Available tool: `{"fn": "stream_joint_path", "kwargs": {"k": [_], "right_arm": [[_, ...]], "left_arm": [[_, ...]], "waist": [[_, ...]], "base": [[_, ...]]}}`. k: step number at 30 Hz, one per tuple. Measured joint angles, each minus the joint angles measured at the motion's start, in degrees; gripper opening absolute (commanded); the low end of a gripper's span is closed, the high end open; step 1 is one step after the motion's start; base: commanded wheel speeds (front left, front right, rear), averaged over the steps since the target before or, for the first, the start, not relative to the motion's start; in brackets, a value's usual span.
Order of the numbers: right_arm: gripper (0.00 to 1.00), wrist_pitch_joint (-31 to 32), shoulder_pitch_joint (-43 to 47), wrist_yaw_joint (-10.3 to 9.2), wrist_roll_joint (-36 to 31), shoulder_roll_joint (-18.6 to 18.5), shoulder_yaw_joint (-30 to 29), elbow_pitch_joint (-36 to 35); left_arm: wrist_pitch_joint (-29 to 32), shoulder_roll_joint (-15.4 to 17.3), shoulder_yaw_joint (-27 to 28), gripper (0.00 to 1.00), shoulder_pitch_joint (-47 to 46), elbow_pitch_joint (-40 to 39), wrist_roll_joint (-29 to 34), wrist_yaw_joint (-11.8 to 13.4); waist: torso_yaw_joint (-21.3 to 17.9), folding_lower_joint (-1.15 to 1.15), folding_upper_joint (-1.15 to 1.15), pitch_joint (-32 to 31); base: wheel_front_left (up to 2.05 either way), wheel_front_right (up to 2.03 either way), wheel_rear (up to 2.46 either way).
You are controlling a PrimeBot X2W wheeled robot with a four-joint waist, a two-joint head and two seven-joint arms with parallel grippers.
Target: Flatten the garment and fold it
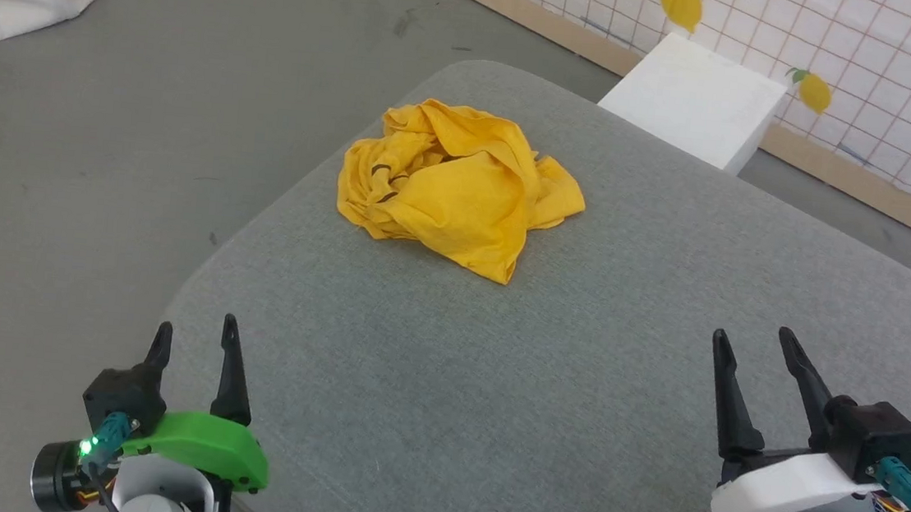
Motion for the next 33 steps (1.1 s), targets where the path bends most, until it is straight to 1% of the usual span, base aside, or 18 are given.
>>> {"fn": "stream_joint_path", "kwargs": {"k": [7,10,14,17,18,23,26,28,33], "right_arm": [[1.0,-0.5,-0.6,0.0,0.2,0.0,-0.1,0.2],[1.0,-0.5,-1.0,0.0,0.2,0.0,0.3,-0.1],[1.0,0.3,-3.3,0.0,-0.5,0.1,1.1,-1.5],[1.0,1.1,-5.4,0.0,-1.7,0.1,1.5,-2.8],[1.0,1.5,-6.0,0.0,-2.0,0.1,1.5,-3.2],[1.0,2.1,-8.7,0.0,-3.5,0.1,2.5,-4.1],[1.0,2.0,-10.8,0.0,-3.9,0.1,2.9,-4.3],[1.0,1.8,-12.1,0.0,-3.9,0.1,3.1,-4.3],[1.0,0.4,-14.8,0.0,-3.7,0.1,3.2,-3.7]], "left_arm": [[-0.9,0.7,-0.1,1.0,-0.3,0.4,-2.2,0.5],[-1.0,1.4,-0.2,1.0,-1.3,0.4,-3.3,0.1],[0.7,3.7,-0.2,1.0,-5.8,0.3,-5.0,-2.4],[2.3,5.4,-0.4,1.0,-11.6,0.5,-5.6,-4.4],[3.2,5.9,-0.5,1.0,-14.1,0.8,-5.9,-5.4],[8.3,8.0,-1.0,1.0,-26.6,5.5,-7.5,-9.8],[11.7,9.0,-0.4,1.0,-32.6,9.0,-10.2,-11.6],[14.6,9.5,-0.3,1.0,-35.4,11.4,-11.6,-12.6],[23.8,10.1,-0.1,1.0,-38.6,17.0,-16.3,-13.5]], "waist": [[1.1,0.0,0.0,0.6],[1.0,0.0,0.0,1.4],[0.4,0.0,0.0,3.3],[-0.6,0.0,0.0,5.3],[-0.9,0.0,0.0,6.2],[-3.3,0.0,0.0,11.5],[-5.4,0.01,0.0,15.0],[-7.0,0.01,0.0,17.2],[-11.9,0.01,0.0,21.9]], "base": [[0.0,0.0,0.0],[0.0,0.0,0.0],[0.0,0.0,0.0],[0.0,0.0,0.0],[0.0,0.0,0.0],[0.0,0.0,0.0],[0.0,0.0,0.0],[0.0,0.0,0.0],[0.0,0.0,0.0]]}}
